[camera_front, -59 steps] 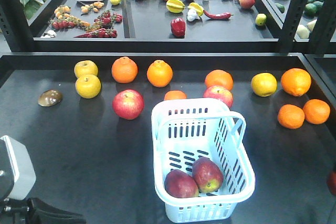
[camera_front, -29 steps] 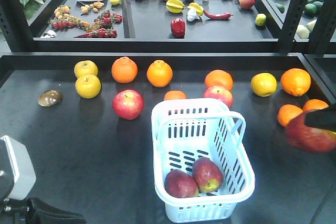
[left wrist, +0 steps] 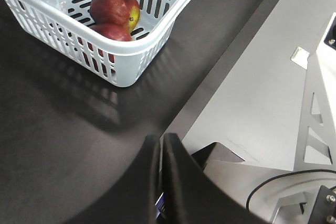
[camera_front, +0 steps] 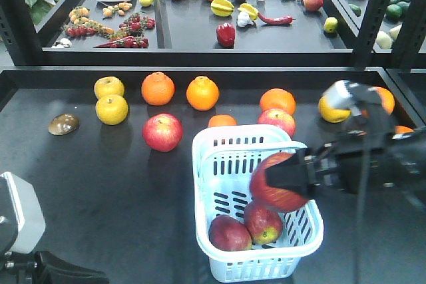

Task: Pick three apples into basket with both arms
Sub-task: 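Carry the third apple over the basket and open the right gripper, then withdraw the right gripper from the basket toward the robot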

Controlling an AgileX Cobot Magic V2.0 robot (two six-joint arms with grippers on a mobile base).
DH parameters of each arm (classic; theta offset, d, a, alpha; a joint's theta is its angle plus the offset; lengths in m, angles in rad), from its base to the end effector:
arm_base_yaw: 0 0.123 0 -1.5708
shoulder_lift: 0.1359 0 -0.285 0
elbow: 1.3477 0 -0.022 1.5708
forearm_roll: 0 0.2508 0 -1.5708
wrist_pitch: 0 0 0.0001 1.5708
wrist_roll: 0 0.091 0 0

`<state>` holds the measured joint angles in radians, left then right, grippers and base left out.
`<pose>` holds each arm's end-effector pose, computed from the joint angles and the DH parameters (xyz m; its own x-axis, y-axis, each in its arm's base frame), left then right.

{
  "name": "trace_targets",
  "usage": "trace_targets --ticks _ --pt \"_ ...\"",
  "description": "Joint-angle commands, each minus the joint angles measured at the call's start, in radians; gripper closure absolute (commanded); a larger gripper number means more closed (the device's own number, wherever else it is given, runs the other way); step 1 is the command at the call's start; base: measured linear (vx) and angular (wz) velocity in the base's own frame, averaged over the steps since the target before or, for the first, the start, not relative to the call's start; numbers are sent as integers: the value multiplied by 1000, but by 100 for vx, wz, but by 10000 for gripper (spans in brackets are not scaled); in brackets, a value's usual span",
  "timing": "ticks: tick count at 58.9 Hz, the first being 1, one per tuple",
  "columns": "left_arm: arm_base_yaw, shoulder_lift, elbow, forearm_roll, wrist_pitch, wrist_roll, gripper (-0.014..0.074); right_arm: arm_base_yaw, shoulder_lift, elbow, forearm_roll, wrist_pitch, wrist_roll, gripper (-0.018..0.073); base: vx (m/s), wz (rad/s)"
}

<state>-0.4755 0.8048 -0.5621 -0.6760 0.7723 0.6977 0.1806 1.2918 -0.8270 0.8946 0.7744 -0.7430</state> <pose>0.1062 -0.0994 0.2771 -0.5118 0.4409 -0.7373 0.7826 0.5933 -0.1885 0.2334 0.0931 0.2720 -0.7795 -0.1553 -0.6069 -0.4846 0.7635 0.4270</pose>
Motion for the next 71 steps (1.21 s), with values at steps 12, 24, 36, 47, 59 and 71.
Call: trace_targets --ticks 12,24,36,47,59,71 --pt "-5 -7 -27 -42 -42 -9 602 52 135 -26 66 -211 -2 76 0 0" --pt "-5 -7 -27 -42 -42 -9 602 52 173 -26 50 -202 -6 -170 0 0" --pt "-5 -7 -27 -42 -42 -9 602 52 173 -26 50 -158 -9 -123 0 0" --pt "-5 -7 -27 -42 -42 -9 602 52 136 -26 51 -53 -132 160 0 0" --pt "-5 -7 -27 -42 -42 -9 602 52 8 -26 50 28 -200 575 0 0" --pt "-5 -7 -27 -42 -42 -9 602 52 -167 -26 15 116 -211 568 0 0"
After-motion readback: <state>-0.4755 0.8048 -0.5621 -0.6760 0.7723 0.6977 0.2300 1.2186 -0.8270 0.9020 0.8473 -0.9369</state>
